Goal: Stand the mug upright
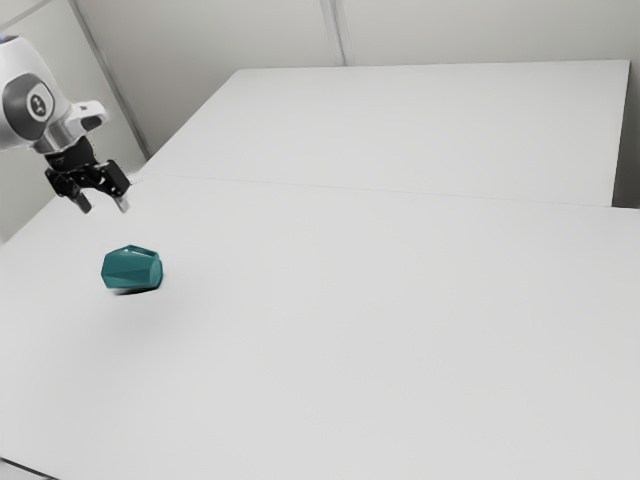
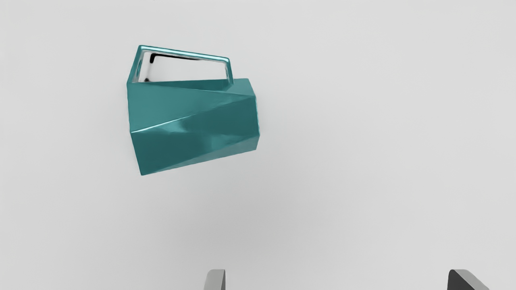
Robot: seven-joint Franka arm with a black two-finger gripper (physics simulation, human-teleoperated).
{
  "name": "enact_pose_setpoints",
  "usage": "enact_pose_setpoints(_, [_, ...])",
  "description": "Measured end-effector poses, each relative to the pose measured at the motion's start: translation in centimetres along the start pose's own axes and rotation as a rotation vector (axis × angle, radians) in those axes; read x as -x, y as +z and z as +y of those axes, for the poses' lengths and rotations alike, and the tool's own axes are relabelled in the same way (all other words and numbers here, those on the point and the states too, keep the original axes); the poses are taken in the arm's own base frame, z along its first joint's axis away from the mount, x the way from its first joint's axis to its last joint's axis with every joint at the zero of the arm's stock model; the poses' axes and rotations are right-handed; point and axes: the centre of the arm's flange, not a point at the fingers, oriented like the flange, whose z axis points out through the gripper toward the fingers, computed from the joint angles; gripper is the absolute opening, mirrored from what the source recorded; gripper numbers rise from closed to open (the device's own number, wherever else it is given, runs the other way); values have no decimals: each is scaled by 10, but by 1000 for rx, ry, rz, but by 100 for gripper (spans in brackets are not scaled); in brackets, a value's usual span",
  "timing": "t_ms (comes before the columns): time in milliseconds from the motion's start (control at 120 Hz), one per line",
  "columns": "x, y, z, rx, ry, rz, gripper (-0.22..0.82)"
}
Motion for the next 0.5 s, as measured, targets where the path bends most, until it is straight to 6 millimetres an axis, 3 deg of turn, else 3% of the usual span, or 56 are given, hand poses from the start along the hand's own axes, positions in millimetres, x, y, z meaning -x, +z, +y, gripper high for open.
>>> enact_pose_setpoints(92, [9,17,-69,67,-90,69,60])
enact_pose_setpoints(192, [16,39,-112,138,-120,132,60])
enact_pose_setpoints(342, [22,68,-137,204,-75,189,60])
enact_pose_setpoints(500, [18,102,-144,245,42,211,59])
